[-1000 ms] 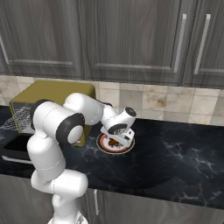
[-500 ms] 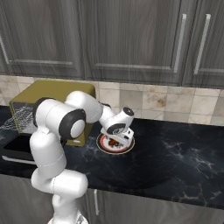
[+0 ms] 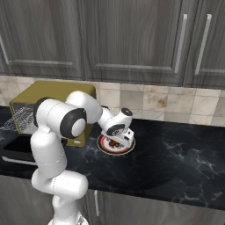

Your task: Open the toaster oven door. Place the baguette on the bottom rack in the toaster oven and place the chicken drumstick on the top rack.

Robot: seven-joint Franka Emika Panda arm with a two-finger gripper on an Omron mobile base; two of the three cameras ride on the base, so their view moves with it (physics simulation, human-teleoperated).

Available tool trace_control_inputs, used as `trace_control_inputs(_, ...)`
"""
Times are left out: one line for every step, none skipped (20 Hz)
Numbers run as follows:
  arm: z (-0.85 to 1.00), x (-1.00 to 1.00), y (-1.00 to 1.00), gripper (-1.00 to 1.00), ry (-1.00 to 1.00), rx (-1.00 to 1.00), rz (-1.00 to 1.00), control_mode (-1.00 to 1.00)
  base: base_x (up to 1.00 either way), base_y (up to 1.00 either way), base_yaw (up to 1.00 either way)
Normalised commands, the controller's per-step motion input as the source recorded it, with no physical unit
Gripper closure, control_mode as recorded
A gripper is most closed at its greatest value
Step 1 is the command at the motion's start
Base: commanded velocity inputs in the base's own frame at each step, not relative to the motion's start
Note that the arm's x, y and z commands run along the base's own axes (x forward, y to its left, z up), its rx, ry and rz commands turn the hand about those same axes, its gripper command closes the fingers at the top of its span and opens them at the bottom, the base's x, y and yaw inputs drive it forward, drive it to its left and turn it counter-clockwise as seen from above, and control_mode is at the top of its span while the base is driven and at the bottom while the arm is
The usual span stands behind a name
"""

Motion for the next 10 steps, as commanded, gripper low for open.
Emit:
trace_control_inputs(-0.10, 0.01, 0.00, -1.00, 0.00, -0.05, 0.00, -1.00, 0.00, 0.00, 0.00)
trace_control_inputs(-0.09, 0.02, 0.02, -1.00, 0.00, -0.05, 0.00, -1.00, 0.00, 0.00, 0.00)
trace_control_inputs(-0.07, 0.01, 0.00, -1.00, 0.00, -0.04, 0.00, -1.00, 0.00, 0.00, 0.00)
trace_control_inputs(-0.07, 0.00, 0.00, -1.00, 0.00, -0.04, 0.00, -1.00, 0.00, 0.00, 0.00)
trace_control_inputs(-0.05, 0.00, 0.00, -1.00, 0.00, -0.03, 0.00, -1.00, 0.00, 0.00, 0.00)
trace_control_inputs(-0.06, 0.00, 0.00, 1.00, 0.01, -0.01, 0.00, -1.00, 0.00, 0.00, 0.00)
trace_control_inputs(-0.06, 0.00, 0.00, 1.00, 0.02, 0.00, 0.00, -1.00, 0.00, 0.00, 0.00)
trace_control_inputs(-0.05, 0.00, 0.00, 1.00, 0.03, 0.00, 0.00, -1.00, 0.00, 0.00, 0.00)
trace_control_inputs(-0.04, 0.00, 0.00, 1.00, 0.02, 0.00, 0.00, -1.00, 0.00, 0.00, 0.00)
trace_control_inputs(0.00, 0.00, 0.00, 1.00, 0.00, 0.00, 0.00, -1.00, 0.00, 0.00, 0.00)
